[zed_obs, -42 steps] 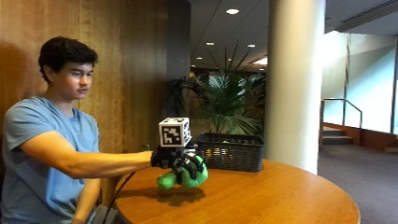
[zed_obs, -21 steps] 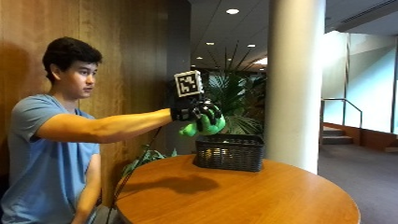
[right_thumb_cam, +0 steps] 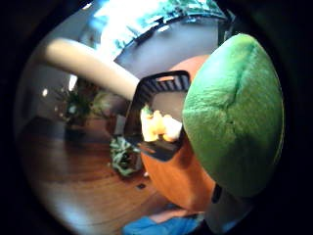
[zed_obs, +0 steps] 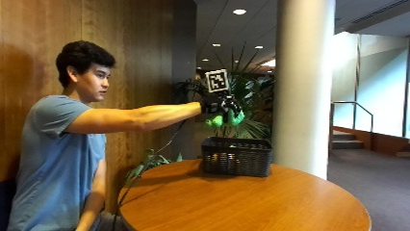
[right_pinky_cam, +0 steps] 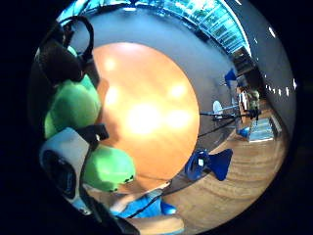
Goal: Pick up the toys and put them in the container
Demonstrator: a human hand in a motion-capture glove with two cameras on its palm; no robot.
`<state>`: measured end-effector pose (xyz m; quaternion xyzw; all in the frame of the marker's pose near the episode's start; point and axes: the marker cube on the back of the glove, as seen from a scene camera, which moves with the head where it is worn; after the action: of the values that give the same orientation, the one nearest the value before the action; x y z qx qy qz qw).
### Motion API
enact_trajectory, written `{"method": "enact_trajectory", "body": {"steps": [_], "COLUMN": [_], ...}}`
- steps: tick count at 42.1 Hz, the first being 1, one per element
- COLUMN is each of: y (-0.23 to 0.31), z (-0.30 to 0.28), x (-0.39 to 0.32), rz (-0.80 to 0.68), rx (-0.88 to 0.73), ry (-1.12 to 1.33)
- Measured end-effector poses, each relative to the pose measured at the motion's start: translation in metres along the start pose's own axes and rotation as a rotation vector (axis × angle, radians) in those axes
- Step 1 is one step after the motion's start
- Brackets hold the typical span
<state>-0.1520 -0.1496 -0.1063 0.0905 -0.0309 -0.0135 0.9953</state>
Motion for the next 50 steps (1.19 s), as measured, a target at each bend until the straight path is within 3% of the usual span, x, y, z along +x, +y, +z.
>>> {"method": "enact_trajectory", "body": {"steps": [3,8,12,18,29,50], "y": [-0.013,-0.022,-0.032,-0.036,-0.038,-0.013], "z": [0.004,0.006,0.009,0.015,0.058,0.041], "x": [-0.029,-0.083,-0.117,-0.107,-0.128,-0.098], "rz": [0.063,-0.111,-0.127,-0.134,-0.043,-0.194], "rx": [-0.007,-0.008,-0.025,-0.056,-0.317,-0.167], "ry": [0.006,-0.027,-0.014,-0.168,-0.291,-0.024]}}
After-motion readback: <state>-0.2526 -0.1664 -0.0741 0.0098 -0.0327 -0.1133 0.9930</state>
